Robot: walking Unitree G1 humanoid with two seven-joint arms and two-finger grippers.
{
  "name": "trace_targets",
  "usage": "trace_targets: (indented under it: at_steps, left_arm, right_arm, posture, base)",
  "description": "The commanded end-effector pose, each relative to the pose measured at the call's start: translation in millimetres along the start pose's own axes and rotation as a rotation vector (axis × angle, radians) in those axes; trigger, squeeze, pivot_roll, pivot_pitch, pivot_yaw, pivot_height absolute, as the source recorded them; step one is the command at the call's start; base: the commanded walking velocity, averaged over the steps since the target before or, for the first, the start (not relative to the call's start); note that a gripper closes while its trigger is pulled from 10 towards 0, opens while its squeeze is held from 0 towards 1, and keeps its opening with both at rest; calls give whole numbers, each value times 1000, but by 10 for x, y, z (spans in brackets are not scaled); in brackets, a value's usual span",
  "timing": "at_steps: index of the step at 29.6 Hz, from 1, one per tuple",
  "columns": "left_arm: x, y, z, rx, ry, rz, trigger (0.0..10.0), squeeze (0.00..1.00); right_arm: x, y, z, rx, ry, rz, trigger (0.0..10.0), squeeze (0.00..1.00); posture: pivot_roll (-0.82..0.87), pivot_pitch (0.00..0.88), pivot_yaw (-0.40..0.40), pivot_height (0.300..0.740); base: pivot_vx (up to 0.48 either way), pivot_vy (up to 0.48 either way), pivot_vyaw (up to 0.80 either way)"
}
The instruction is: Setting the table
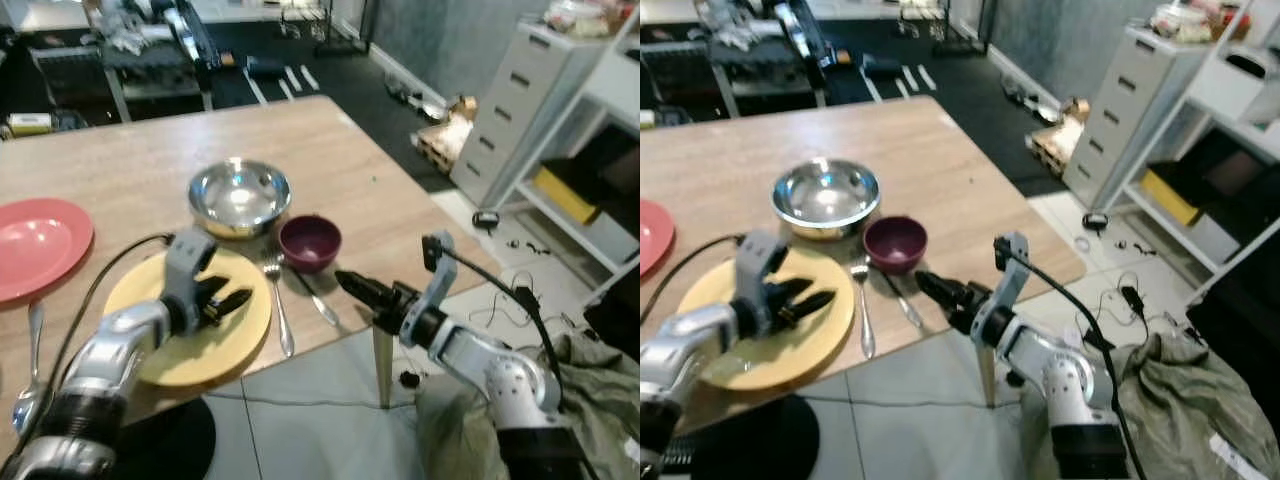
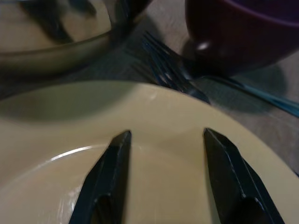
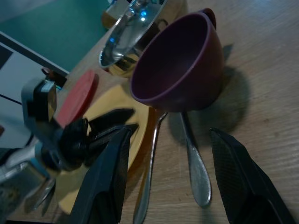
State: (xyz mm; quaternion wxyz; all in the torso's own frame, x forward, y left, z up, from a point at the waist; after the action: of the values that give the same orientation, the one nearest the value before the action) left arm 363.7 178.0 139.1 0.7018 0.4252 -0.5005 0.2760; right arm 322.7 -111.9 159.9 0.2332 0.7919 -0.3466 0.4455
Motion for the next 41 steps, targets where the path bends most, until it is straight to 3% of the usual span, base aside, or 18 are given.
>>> trace_targets:
  at_steps: [1, 7, 12, 18, 23, 26, 28, 32, 36, 39, 41]
  left_arm:
    - [-345, -38, -30, 33, 27, -145, 10000, 0]
    - [-134, -184, -15, 24, -10, -125, 10000, 0]
    - [151, -319, 92, -61, 33, 1, 10000, 0]
    - [367, -397, 223, -140, 47, 64, 10000, 0]
    - [326, -427, 265, -169, 44, 58, 10000, 0]
    - [240, -415, 243, -173, 65, 48, 10000, 0]
    - [240, -415, 243, -173, 65, 48, 10000, 0]
    - [215, -382, 198, -173, 76, 62, 10000, 0]
    - [406, -297, 187, -207, 39, 142, 10000, 0]
    - [663, -33, 197, -272, -76, 234, 10000, 0]
    - [720, 154, 187, -270, -152, 241, 10000, 0]
  right_arm:
    - [-9, 22, 22, -15, -2, -6, 10000, 0]
    - [-8, 18, 10, -17, -4, 1, 10000, 0]
    - [-46, 6, -33, 9, 12, -21, 10000, 0]
    - [-232, 88, -46, 44, 19, -115, 10000, 0]
    - [-487, 179, -131, 92, 8, -222, 10000, 0]
    - [-665, 202, -154, 83, -54, -274, 10000, 0]
    - [-665, 202, -154, 83, -54, -274, 10000, 0]
    - [-746, 68, -114, 24, -173, -234, 10000, 0]
    - [-669, -73, -192, 35, -220, -174, 10000, 0]
    - [-621, -162, -309, 69, -224, -145, 10000, 0]
    - [-626, -188, -351, 80, -226, -143, 10000, 0]
  posture:
    - [62, 109, 15, 740]
    - [55, 114, 24, 740]
    - [45, 112, 17, 740]
    - [38, 109, 16, 740]
    - [35, 108, 13, 740]
    - [38, 106, 7, 740]
    - [38, 106, 7, 740]
    - [51, 106, 9, 740]
    - [66, 106, 13, 740]
    - [78, 105, 15, 740]
    - [94, 105, 17, 740]
  base:
    - [0, 0, 0]
    - [0, 0, 0]
    - [0, 0, 0]
    - [0, 0, 0]
    - [0, 0, 0]
    - [0, 0, 0]
    - [0, 0, 0]
    - [0, 0, 0]
    - [0, 0, 0]
    - [0, 0, 0]
    - [0, 0, 0]
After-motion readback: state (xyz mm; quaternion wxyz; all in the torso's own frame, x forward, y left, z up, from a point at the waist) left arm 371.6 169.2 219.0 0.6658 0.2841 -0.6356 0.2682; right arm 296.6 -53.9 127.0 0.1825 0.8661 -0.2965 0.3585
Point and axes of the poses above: a point about 5 cm out from each wrist's last joint towards the gripper, its own y axis pointing back from the gripper into the wrist, its own x axis along the axis of the wrist's last joint, z = x × y, the point moved 1 cm from there along -y, pointing out of the wrist towards the gripper, and after that the axes turned 10 degrees about y, right-handed, at the moved point
